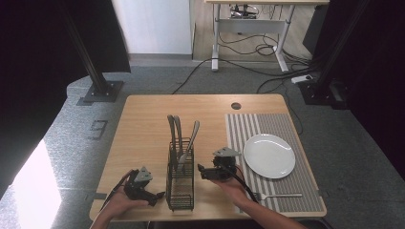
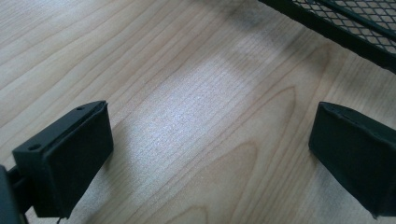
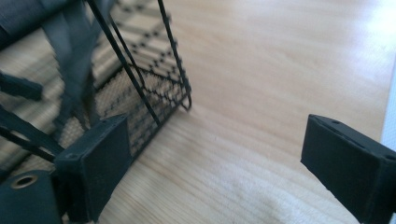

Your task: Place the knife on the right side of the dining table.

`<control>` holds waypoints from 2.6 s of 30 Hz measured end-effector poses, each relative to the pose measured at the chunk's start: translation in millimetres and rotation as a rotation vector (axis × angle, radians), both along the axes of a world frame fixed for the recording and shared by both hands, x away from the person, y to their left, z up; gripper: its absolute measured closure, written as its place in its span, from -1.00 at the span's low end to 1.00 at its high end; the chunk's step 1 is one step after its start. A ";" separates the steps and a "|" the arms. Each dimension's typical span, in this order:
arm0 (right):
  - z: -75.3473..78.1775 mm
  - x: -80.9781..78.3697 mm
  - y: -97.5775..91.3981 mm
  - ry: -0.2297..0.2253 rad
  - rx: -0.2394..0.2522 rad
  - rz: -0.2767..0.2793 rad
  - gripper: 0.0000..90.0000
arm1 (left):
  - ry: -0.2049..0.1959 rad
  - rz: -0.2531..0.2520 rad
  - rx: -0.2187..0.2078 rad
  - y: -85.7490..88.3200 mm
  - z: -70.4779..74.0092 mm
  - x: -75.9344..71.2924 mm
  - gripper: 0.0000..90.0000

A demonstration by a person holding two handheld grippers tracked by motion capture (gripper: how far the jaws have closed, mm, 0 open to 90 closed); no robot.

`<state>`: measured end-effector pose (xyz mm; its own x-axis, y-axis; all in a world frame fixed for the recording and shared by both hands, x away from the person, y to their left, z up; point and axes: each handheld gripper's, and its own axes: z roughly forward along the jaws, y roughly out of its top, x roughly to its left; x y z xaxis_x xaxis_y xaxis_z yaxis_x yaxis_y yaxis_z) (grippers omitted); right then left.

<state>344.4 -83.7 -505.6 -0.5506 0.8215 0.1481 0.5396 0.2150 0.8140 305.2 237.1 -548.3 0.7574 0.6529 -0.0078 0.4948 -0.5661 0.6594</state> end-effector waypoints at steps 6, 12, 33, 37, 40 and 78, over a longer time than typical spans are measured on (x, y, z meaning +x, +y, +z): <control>22.3 1.1 -13.3 -0.039 0.066 -0.008 -0.72 | 0.000 0.000 0.000 0.0 0.0 0.0 -1.00; 34.8 6.0 -22.0 -0.053 0.112 0.025 -0.59 | 0.000 0.000 0.000 0.0 0.0 0.0 -1.00; 59.2 16.1 -28.3 -0.079 0.178 0.060 -0.46 | 0.000 -0.001 0.000 -0.1 0.0 0.2 -1.00; 60.8 23.0 -23.8 -0.075 0.185 0.073 -0.41 | 0.000 -0.001 0.000 -0.2 0.0 0.2 -1.00; 62.7 26.3 -21.4 -0.080 0.196 0.081 -0.39 | 0.000 -0.001 0.001 -0.1 0.1 0.2 -1.00; 67.7 55.7 4.5 -0.104 0.220 0.148 -0.10 | -0.001 0.003 -0.002 -0.4 -0.1 -0.1 -1.00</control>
<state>400.1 -79.2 -437.9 -0.6837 0.6855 0.2505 0.4266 0.0969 0.8992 305.1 236.8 -548.5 0.7552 0.6554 -0.0091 0.4963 -0.5628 0.6610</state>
